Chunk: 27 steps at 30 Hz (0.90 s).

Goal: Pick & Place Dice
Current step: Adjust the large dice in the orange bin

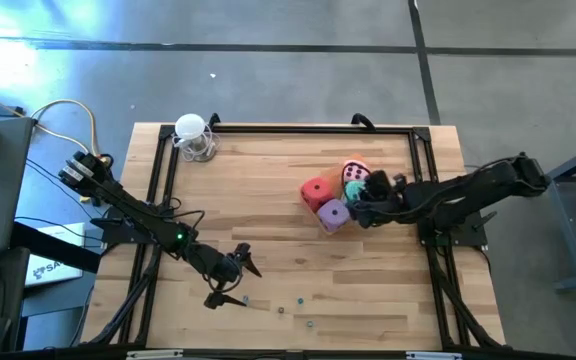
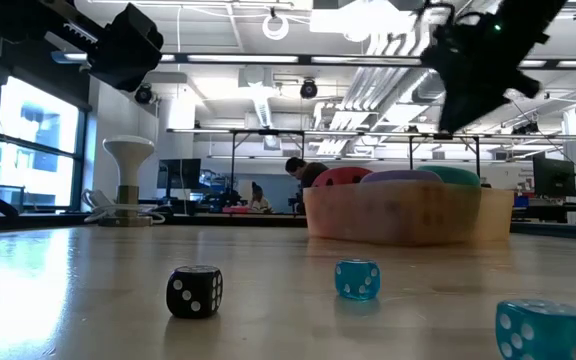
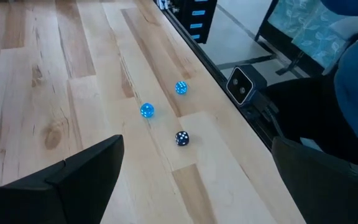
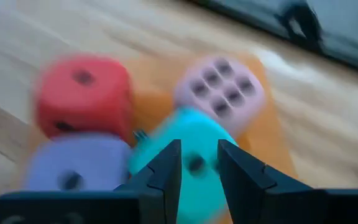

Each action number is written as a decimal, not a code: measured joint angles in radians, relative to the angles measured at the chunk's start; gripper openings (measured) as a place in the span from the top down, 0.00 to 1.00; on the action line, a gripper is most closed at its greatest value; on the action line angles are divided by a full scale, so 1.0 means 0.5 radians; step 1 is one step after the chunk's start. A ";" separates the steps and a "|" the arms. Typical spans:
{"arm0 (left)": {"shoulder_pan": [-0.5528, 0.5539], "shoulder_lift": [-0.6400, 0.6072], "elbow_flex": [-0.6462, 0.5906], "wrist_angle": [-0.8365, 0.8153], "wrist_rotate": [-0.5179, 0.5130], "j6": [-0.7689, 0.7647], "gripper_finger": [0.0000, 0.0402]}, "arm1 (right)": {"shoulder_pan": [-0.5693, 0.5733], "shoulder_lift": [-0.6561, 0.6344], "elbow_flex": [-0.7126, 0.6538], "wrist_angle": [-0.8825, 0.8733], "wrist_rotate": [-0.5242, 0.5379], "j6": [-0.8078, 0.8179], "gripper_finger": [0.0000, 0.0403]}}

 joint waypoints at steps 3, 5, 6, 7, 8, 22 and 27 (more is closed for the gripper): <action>0.000 0.000 0.000 0.001 0.000 0.000 0.00 | -0.023 0.006 -0.001 -0.221 -0.116 0.149 0.78; 0.000 0.000 0.000 0.003 0.000 0.000 0.00 | -0.023 0.032 -0.001 -0.299 -0.140 0.223 0.80; 0.000 0.000 0.000 0.003 0.000 -0.001 0.00 | -0.025 0.037 -0.001 -0.322 -0.142 0.260 0.81; 0.000 0.000 0.000 0.003 0.000 -0.001 0.00 | -0.032 0.040 -0.001 -0.348 -0.143 0.300 0.82; 0.000 0.000 0.000 0.003 0.000 -0.001 0.00 | -0.039 0.043 -0.001 -0.369 -0.145 0.342 0.84; -0.011 0.000 0.000 0.022 0.000 -0.060 0.00 | -0.292 0.475 -0.001 -0.262 -0.407 0.190 0.99; -0.011 0.000 0.000 0.022 0.000 -0.060 0.00 | -0.324 0.598 -0.001 0.143 -0.526 -0.056 0.99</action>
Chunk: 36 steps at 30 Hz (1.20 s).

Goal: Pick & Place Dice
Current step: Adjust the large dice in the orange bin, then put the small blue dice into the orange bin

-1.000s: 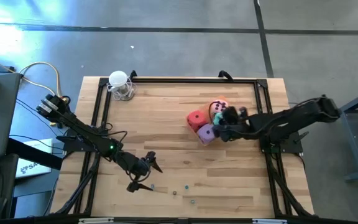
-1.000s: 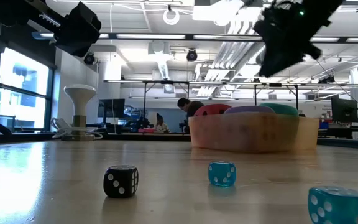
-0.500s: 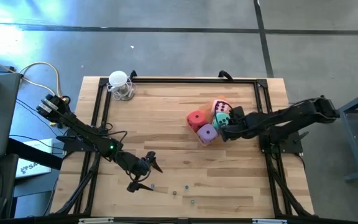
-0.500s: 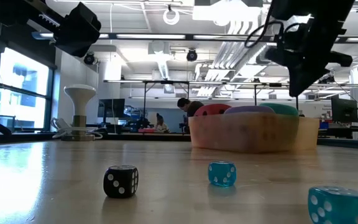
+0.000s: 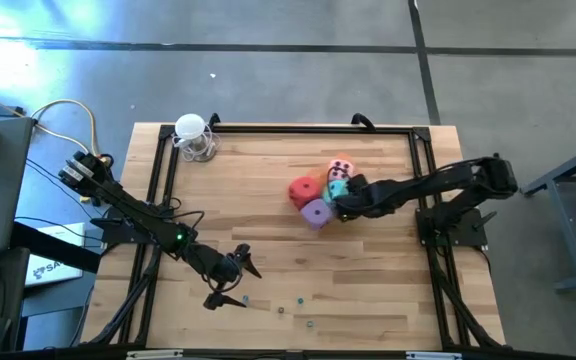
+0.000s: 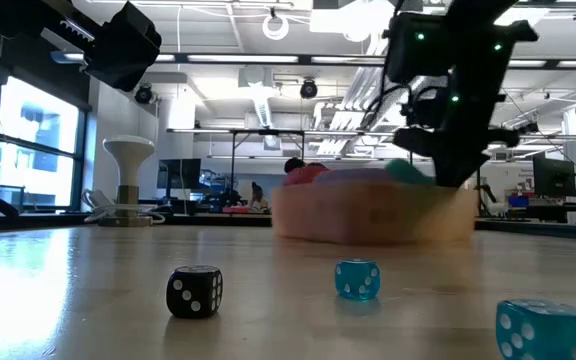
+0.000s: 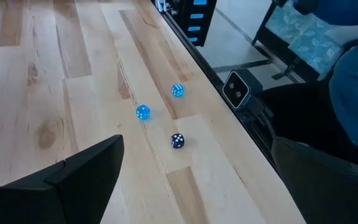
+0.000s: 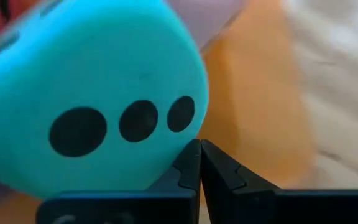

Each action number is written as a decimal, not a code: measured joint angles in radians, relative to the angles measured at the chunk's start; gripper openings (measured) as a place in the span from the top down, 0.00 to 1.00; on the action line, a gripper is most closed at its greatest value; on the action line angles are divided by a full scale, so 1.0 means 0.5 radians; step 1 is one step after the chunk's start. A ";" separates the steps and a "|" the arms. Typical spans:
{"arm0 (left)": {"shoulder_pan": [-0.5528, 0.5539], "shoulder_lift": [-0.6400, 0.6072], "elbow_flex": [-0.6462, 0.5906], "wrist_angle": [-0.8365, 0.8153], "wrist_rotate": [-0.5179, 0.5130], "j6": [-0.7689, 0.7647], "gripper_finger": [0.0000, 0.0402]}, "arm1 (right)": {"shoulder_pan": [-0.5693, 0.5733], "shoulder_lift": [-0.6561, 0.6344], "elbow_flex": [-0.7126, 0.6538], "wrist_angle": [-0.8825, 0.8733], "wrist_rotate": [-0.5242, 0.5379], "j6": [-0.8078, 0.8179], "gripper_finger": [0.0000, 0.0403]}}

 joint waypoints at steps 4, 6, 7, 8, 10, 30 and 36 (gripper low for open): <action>0.000 0.000 0.000 -0.002 0.000 0.000 0.00 | 0.005 0.031 -0.001 0.319 -0.116 -0.132 1.00; 0.000 0.000 0.000 -0.002 0.000 0.001 0.00 | 0.005 0.030 -0.001 0.505 -0.150 -0.205 1.00; 0.000 0.000 0.000 -0.001 -0.001 0.002 0.00 | 0.009 0.030 -0.001 0.598 -0.152 -0.246 1.00; 0.000 0.000 0.000 -0.001 -0.001 0.002 0.00 | 0.018 0.030 -0.001 0.682 -0.150 -0.291 1.00; 0.000 0.000 0.000 -0.003 -0.001 0.002 0.00 | 0.022 0.030 0.000 0.881 -0.169 -0.392 1.00; 0.000 0.000 0.000 -0.004 -0.001 0.002 0.00 | 0.297 -0.364 0.000 0.873 0.253 -0.707 1.00; 0.000 0.001 0.000 -0.011 0.078 0.026 0.00 | 0.616 -0.404 0.000 0.823 0.292 -0.876 1.00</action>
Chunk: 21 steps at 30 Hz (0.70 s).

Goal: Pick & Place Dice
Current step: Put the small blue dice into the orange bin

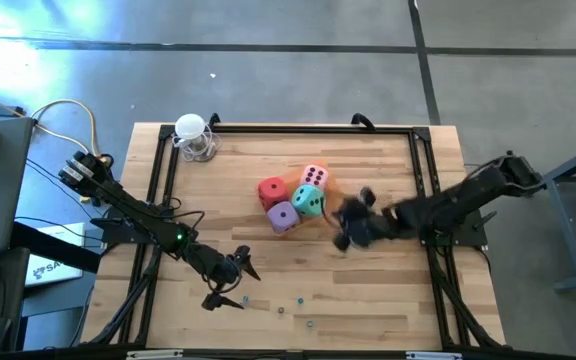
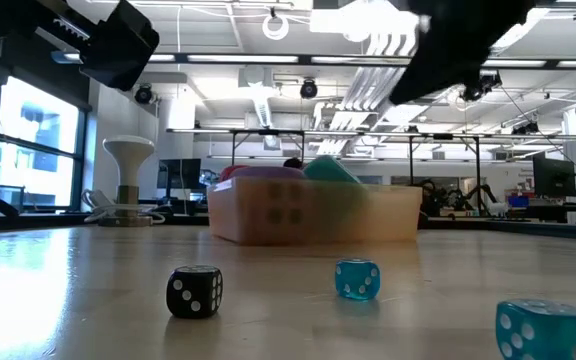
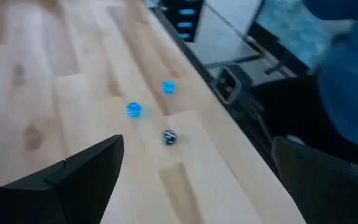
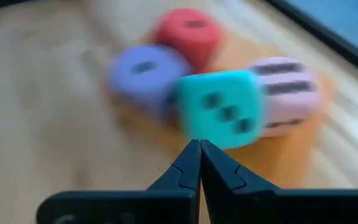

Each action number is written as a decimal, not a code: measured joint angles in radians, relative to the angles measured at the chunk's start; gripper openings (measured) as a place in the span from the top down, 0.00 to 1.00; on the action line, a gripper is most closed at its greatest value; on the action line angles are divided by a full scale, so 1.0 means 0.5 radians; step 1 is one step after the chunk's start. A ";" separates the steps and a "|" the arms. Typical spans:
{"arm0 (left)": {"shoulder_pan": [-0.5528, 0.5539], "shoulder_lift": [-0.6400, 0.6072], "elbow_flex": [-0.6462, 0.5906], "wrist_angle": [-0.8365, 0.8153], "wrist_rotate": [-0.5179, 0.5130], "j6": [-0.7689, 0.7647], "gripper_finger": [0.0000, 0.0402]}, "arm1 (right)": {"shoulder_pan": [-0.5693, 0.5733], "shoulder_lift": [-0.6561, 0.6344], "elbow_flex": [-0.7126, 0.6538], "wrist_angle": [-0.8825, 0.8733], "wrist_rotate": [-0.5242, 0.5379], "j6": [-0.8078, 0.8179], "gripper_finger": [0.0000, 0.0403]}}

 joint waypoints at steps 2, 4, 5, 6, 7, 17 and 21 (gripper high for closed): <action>-0.001 0.000 0.000 -0.003 0.075 0.050 0.00 | 0.153 0.004 0.001 0.027 0.008 -0.032 1.00; -0.001 0.000 0.000 -0.044 0.136 0.086 0.00 | 0.300 0.034 0.000 0.117 0.086 -0.030 1.00; -0.001 0.000 0.000 -0.085 0.163 0.085 0.00 | 0.368 0.049 0.001 0.176 0.136 -0.030 1.00; -0.001 0.000 0.000 -0.142 0.184 0.072 0.00 | 0.442 0.064 0.001 0.219 0.189 -0.030 1.00; -0.001 0.001 0.000 -0.198 0.196 0.047 0.00 | 0.509 0.082 0.000 0.267 0.228 -0.030 1.00; -0.041 0.150 -0.001 -0.184 0.199 -0.119 0.00 | 0.806 0.439 0.001 0.876 0.376 -0.184 1.00; -0.047 0.202 -0.001 -0.177 0.187 -0.126 0.00 | 0.811 0.568 0.001 1.075 0.363 -0.383 1.00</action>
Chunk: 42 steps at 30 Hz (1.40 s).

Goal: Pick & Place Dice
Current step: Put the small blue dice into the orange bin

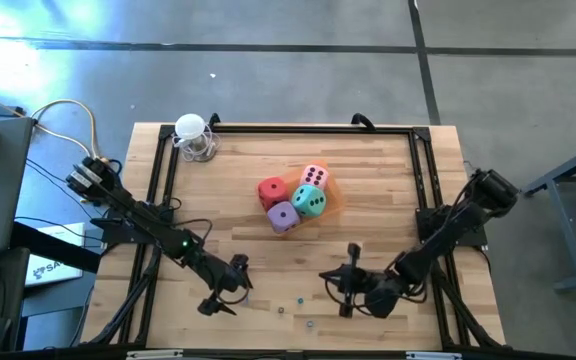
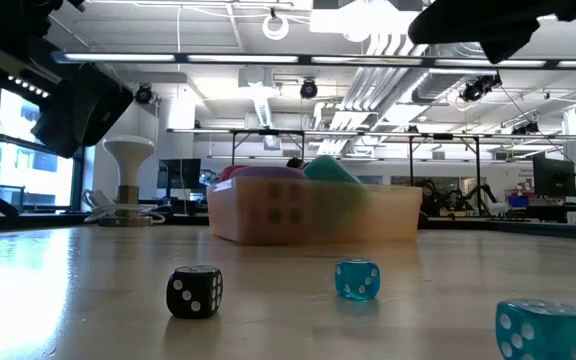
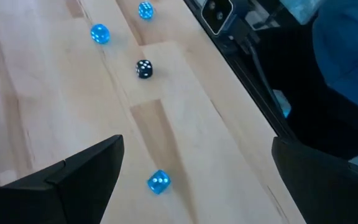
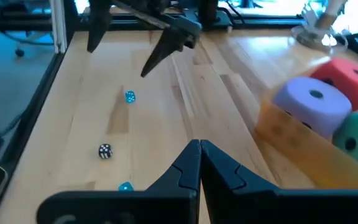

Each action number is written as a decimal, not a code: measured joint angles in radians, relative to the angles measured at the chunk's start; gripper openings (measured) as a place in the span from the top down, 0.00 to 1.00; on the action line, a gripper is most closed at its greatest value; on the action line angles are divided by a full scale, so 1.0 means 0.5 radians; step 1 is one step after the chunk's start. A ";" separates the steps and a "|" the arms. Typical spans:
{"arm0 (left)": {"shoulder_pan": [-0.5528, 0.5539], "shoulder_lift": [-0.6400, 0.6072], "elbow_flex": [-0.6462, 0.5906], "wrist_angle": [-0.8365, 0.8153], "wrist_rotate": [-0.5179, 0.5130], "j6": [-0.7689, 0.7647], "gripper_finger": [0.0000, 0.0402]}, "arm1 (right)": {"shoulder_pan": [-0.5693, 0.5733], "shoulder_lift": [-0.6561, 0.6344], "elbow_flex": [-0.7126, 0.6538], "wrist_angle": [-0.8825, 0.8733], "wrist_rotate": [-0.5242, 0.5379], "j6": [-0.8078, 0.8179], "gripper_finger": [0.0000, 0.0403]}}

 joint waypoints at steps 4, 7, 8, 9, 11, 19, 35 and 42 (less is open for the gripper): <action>-0.001 0.069 0.000 0.122 -0.067 0.042 0.00 | -0.033 0.067 0.000 0.191 -0.012 -0.221 1.00; 0.000 0.129 0.001 0.190 -0.124 0.046 0.00 | -0.052 0.068 0.000 0.276 -0.010 -0.290 1.00; -0.002 0.145 0.001 0.208 -0.123 0.046 0.00 | -0.056 0.068 0.000 0.286 -0.009 -0.299 1.00; -0.007 0.156 0.000 0.235 -0.122 0.043 0.00 | -0.057 0.068 0.000 0.294 -0.009 -0.309 1.00; -0.013 0.158 0.001 0.283 -0.127 0.033 0.00 | -0.056 0.068 0.000 0.307 -0.011 -0.331 1.00; -0.118 0.157 0.003 -0.016 -0.434 -0.007 0.00 | -0.056 0.068 0.000 0.305 -0.072 -0.332 1.00; -0.289 0.420 0.002 0.029 -0.663 -0.119 0.00 | -0.056 0.068 0.000 0.321 -0.072 -0.313 0.99; -0.287 0.424 0.005 0.008 -0.660 -0.202 0.07 | -0.056 0.068 0.000 0.345 -0.072 -0.312 0.99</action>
